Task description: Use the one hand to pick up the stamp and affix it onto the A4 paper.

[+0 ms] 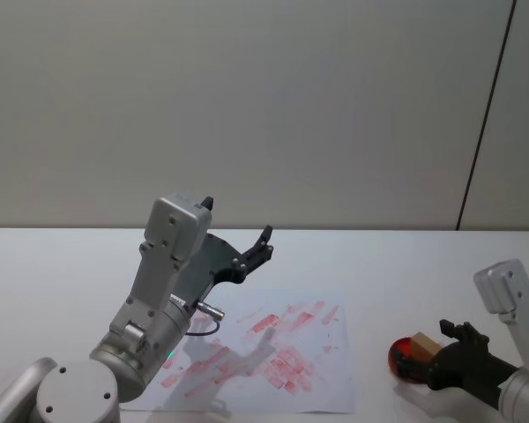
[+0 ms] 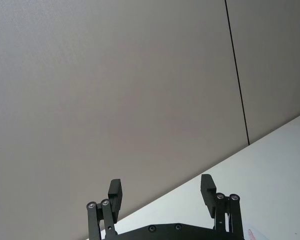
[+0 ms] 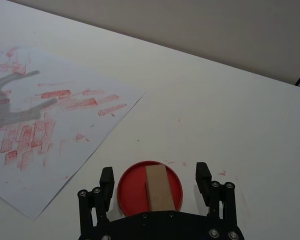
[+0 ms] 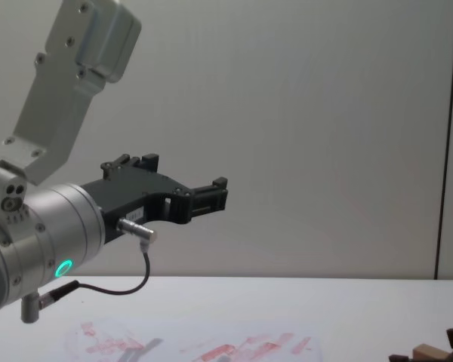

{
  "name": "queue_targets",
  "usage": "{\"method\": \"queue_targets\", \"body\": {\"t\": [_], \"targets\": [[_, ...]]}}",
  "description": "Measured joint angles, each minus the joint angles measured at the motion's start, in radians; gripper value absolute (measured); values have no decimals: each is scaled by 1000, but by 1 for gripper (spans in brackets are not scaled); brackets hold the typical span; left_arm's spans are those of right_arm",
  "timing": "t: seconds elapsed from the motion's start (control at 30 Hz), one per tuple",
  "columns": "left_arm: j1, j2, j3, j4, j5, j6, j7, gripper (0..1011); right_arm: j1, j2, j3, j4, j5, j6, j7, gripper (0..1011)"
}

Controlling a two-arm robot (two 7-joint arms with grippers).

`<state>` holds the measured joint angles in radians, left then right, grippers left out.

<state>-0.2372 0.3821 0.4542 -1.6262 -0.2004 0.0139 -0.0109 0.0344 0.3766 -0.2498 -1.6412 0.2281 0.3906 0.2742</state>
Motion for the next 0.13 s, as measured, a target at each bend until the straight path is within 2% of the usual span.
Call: {"method": "queue_targets", "body": {"t": [0.13], "targets": [[0,0,0,0,0,0,0,1002,0,0,0,0,0,0,0,1001]]}}
